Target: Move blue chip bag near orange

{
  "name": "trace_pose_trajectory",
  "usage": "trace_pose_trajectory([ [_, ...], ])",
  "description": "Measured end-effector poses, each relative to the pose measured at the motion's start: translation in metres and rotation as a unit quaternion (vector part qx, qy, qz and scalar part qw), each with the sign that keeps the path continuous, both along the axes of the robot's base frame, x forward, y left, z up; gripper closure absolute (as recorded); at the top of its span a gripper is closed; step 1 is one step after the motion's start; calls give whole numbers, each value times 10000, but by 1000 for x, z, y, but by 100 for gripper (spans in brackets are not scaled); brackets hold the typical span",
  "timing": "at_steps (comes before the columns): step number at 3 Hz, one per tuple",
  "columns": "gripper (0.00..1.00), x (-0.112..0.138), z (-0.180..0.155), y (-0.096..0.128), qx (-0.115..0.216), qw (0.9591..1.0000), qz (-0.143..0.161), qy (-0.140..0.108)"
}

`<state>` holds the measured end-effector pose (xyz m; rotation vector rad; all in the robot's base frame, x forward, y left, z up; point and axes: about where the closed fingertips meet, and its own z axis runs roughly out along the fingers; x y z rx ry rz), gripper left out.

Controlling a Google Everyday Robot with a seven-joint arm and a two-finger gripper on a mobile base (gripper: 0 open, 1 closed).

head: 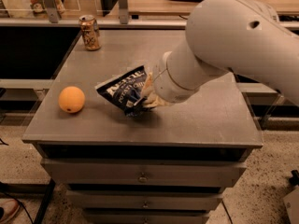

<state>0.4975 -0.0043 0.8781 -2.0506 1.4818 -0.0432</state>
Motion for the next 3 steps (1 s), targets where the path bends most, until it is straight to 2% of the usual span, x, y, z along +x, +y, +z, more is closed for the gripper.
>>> trace_pose_trajectory([
  [1,100,1,0,9,-68,10000,12,-29],
  [2,83,3,2,12,-121,9999,-3,-48],
  [3,60,5,1,14,-156,9999,12,-25],
])
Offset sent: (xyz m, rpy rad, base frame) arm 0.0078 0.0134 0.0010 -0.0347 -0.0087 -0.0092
